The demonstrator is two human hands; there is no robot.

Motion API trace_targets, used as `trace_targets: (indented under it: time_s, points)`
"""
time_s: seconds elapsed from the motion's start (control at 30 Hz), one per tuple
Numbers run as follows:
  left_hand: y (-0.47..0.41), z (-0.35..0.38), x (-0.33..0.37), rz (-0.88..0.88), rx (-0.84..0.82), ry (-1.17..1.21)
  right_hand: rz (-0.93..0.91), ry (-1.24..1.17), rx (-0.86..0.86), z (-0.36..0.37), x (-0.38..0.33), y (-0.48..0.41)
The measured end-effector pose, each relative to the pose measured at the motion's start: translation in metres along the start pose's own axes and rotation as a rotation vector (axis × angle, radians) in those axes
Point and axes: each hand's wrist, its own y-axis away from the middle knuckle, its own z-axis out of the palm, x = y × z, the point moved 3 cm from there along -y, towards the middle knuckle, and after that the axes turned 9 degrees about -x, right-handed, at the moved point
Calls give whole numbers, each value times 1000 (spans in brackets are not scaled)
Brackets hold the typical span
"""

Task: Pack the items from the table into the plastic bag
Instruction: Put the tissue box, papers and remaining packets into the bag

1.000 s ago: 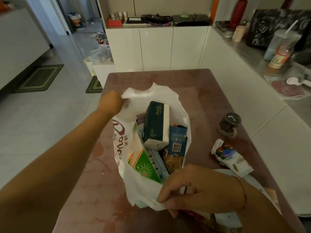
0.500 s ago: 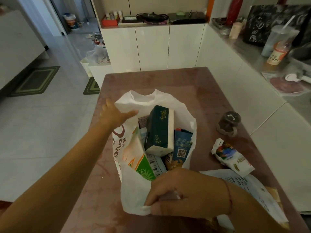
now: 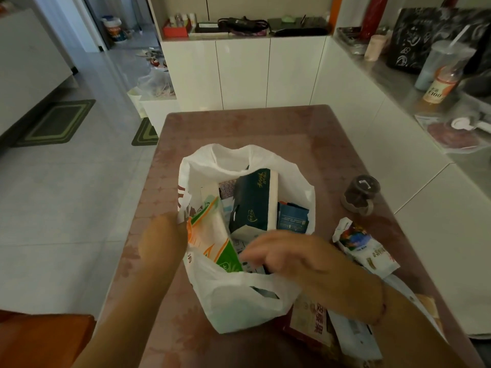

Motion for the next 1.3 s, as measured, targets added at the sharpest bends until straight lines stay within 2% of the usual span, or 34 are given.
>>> trace_targets:
  time_s: [0.1, 0.17, 0.2, 0.27, 0.33, 0.4, 0.5, 0.6, 0.67, 0.77, 0.83, 0.9, 1.03, 1.13, 1.23, 1.3]
  points:
    - [-1, 4, -4, 39, 33, 34, 32, -153, 532, -43, 25, 15]
    - [-1, 4, -4, 46, 49, 36, 204, -95, 865, -61, 75, 27]
    - [0, 3, -4, 49, 64, 34, 321, -25, 962, -75, 109, 32]
    - [0, 3, -4, 50, 84, 32, 618, 143, 923, -95, 186, 44]
    - [1, 3, -2, 44, 85, 15, 894, 240, 717, -103, 257, 56]
    - [0, 4, -2, 57, 94, 11, 1072, 187, 582, -106, 308, 71]
    - [1, 5, -1, 64, 108, 15, 1222, 113, 493, -111, 339, 80]
    - [1, 7, -2, 53, 112, 10, 1255, 139, 457, -118, 362, 78]
    - [0, 8, -2, 48, 116, 20, 1287, 176, 363, -117, 358, 70]
    - [1, 5, 1, 33, 121, 31, 1287, 311, 377, -114, 306, 56]
    - [2, 2, 2, 34, 130, 39, 1255, 319, 401, -114, 271, 47]
    - [2, 0, 3, 42, 140, 62, 1175, 280, 520, -115, 245, 43]
    - [0, -3, 3, 79, 100, 117, 816, 234, 932, -123, 161, 42]
    - [1, -6, 3, 130, 75, 209, 442, 151, 1106, -123, 68, 29]
    - [5, -10, 5, 170, 87, 281, 134, -76, 1024, -112, 15, -1]
    - [10, -13, 8, 196, 101, 297, 97, -172, 882, -94, 6, -28]
